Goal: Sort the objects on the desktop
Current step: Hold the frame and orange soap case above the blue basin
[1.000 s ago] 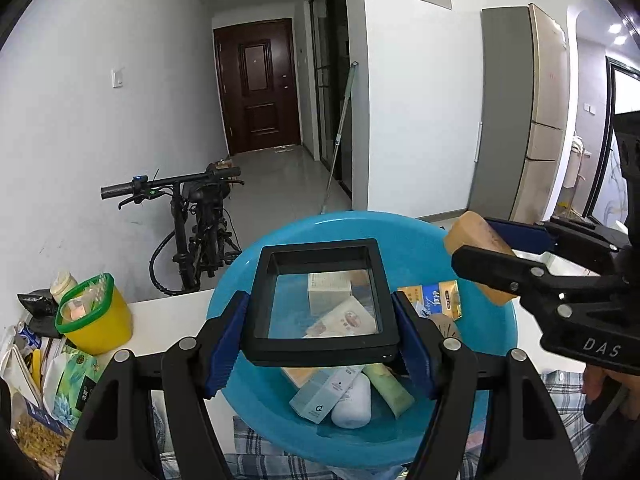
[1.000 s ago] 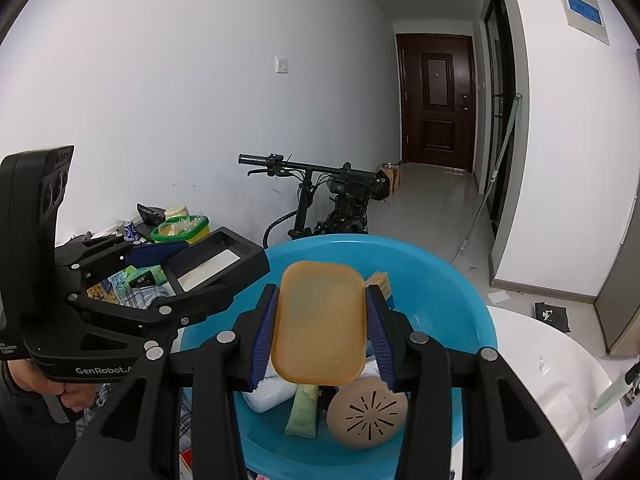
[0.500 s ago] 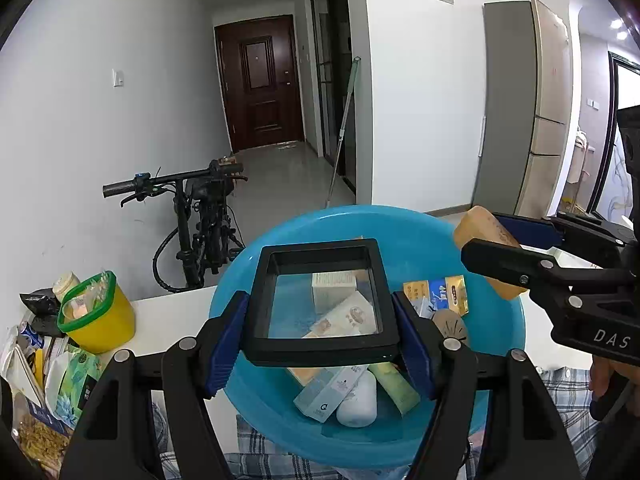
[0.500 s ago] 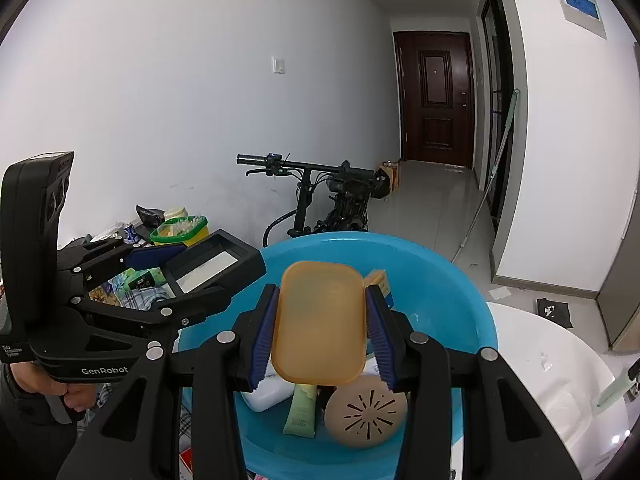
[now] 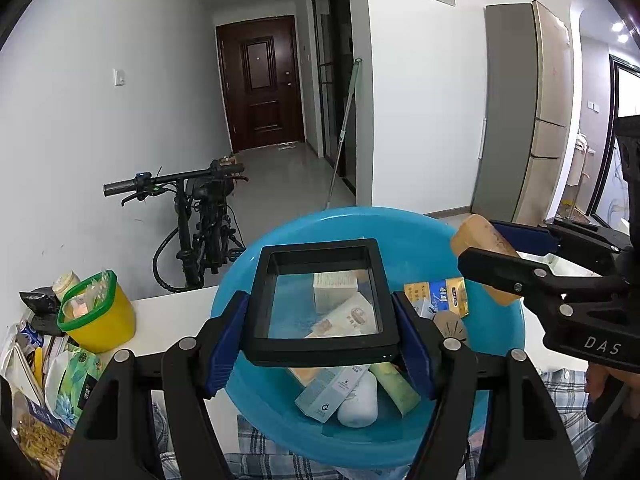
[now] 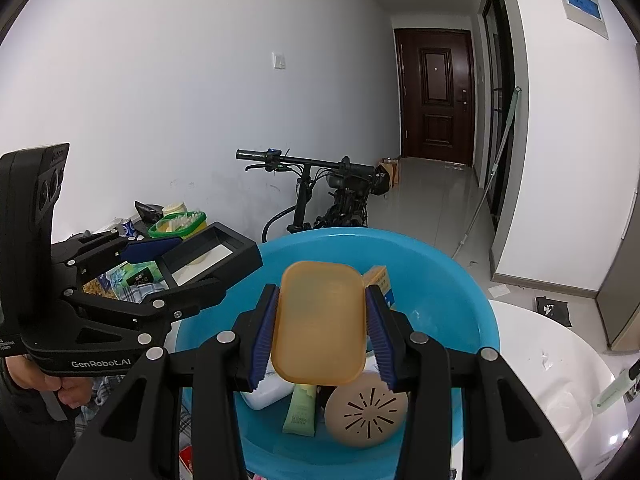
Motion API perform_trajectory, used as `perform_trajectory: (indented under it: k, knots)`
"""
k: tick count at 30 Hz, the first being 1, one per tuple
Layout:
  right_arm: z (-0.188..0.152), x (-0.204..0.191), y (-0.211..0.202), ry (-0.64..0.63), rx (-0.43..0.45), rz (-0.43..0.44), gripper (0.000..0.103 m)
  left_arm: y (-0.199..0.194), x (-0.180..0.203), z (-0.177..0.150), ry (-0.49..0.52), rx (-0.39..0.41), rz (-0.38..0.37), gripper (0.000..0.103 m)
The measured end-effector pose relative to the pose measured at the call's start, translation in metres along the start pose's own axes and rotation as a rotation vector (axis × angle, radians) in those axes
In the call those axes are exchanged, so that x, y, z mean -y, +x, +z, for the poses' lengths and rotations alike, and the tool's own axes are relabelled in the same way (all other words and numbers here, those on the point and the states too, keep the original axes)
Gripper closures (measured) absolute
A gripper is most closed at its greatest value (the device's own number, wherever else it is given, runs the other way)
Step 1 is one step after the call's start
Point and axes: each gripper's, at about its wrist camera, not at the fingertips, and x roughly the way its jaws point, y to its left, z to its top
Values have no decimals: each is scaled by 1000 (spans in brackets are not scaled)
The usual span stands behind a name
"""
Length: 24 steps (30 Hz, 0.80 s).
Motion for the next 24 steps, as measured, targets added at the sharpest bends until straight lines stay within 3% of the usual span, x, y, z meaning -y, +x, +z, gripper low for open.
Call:
perform_trajectory:
  k: [24]
  knots:
    - [-2, 1, 1, 6, -8, 0, 61, 4, 2, 0, 8, -12, -2, 31]
